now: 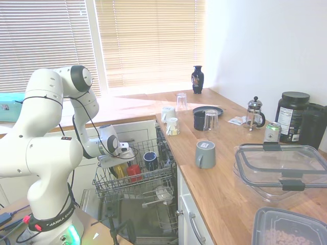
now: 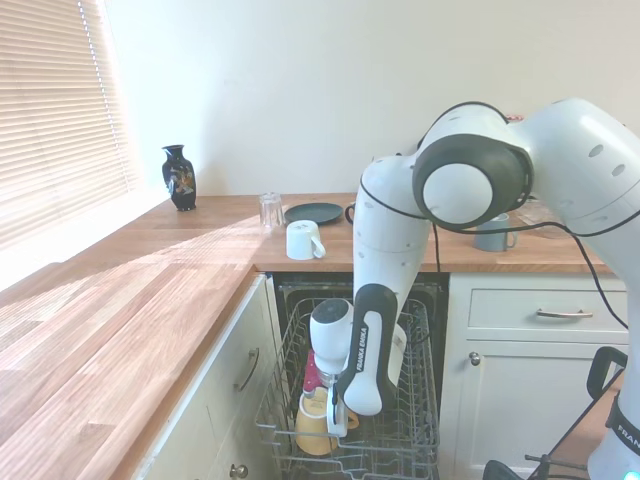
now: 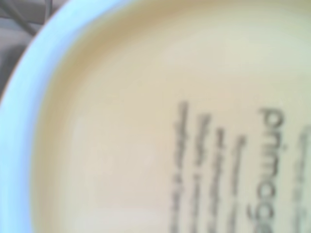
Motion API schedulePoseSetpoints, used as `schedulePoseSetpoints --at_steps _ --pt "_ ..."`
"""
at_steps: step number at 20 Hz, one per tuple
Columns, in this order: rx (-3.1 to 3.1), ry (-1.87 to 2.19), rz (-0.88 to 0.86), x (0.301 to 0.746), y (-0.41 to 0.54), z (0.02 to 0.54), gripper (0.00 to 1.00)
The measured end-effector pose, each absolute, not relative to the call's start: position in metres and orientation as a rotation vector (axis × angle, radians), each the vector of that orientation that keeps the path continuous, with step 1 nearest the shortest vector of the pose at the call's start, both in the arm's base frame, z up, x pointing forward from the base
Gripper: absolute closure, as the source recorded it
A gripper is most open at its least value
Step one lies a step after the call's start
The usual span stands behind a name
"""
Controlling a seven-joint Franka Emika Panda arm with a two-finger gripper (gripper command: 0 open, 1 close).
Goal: Transfer the yellow mug from the dishwasher to the counter
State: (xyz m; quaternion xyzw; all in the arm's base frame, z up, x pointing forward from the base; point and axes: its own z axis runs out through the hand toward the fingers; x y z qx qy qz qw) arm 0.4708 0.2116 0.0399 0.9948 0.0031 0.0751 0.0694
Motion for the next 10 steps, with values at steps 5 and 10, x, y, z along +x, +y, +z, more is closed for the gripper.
schedulePoseSetpoints --at_steps 5,10 --pt "2.994 0.002 0.214 0.4668 0.2114 0.0381 1.0" --pt "2.997 -0.016 0.205 0.4641 0.2106 0.0367 1.0"
